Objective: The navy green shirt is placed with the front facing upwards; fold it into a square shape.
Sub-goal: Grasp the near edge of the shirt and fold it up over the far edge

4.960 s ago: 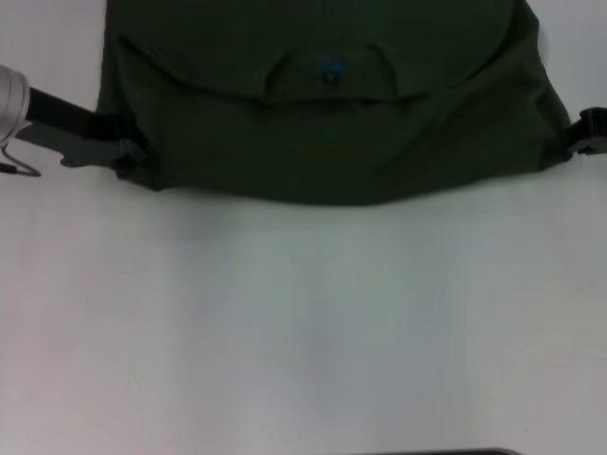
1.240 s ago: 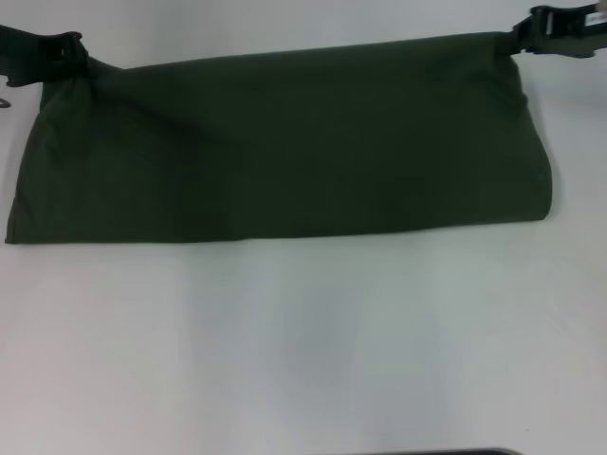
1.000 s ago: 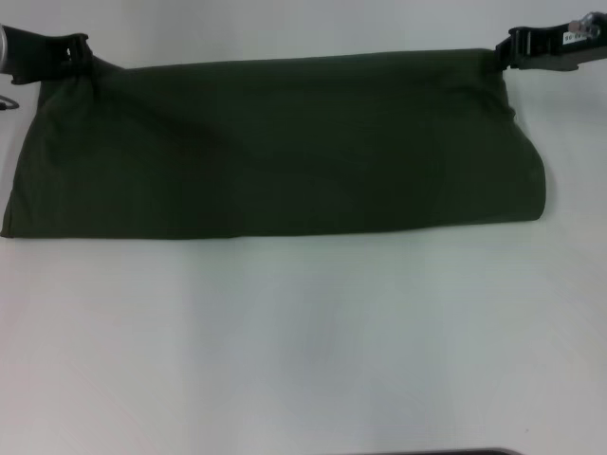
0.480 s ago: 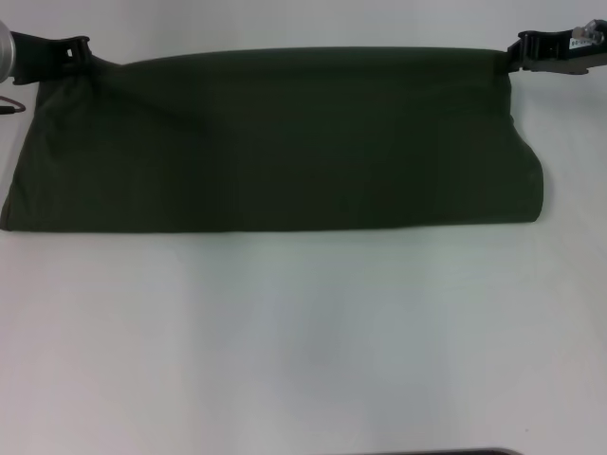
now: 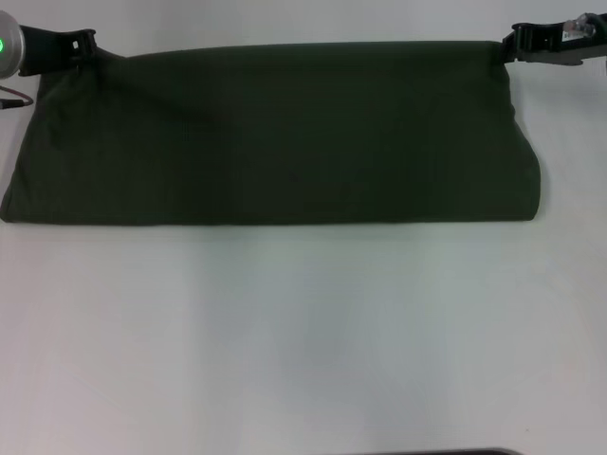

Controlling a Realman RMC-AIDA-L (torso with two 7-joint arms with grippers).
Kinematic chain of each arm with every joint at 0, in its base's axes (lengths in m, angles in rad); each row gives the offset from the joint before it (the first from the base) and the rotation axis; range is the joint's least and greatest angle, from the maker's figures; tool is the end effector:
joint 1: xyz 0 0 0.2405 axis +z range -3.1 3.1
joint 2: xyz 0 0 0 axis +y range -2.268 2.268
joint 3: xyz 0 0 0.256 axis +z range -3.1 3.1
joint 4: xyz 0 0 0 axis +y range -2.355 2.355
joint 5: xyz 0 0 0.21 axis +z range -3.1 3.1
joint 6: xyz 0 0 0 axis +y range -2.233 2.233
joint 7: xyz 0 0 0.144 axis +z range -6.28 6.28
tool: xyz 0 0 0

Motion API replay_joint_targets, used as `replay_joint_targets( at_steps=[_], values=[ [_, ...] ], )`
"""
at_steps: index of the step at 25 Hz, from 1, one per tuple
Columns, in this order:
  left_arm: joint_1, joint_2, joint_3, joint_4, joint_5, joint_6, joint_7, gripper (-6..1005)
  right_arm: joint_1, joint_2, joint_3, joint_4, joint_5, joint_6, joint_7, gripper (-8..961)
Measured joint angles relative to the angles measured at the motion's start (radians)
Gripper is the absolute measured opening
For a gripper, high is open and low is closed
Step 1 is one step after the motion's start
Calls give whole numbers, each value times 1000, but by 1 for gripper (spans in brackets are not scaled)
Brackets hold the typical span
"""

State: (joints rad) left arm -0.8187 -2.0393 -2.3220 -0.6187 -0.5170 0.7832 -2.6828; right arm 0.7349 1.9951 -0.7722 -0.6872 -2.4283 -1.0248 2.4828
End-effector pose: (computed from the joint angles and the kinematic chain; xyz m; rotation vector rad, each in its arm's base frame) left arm -0.2706 0.4561 0.0206 -1.8432 -1.4672 -0.1628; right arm 0.2789 0.4321 0.0399 -2.0097 1.5150 0.2474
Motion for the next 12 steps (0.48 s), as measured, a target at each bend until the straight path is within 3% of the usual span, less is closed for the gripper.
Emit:
replay_joint_targets(
  at_steps=[6, 12],
  values=[
    [-9, 2, 1, 16, -2, -3, -26, 51, 1, 2, -7, 2, 0, -12, 6, 98],
    [2, 8, -3, 6, 1, 5, -78, 84, -5, -29, -4, 3, 0, -27, 12, 139]
  ],
)
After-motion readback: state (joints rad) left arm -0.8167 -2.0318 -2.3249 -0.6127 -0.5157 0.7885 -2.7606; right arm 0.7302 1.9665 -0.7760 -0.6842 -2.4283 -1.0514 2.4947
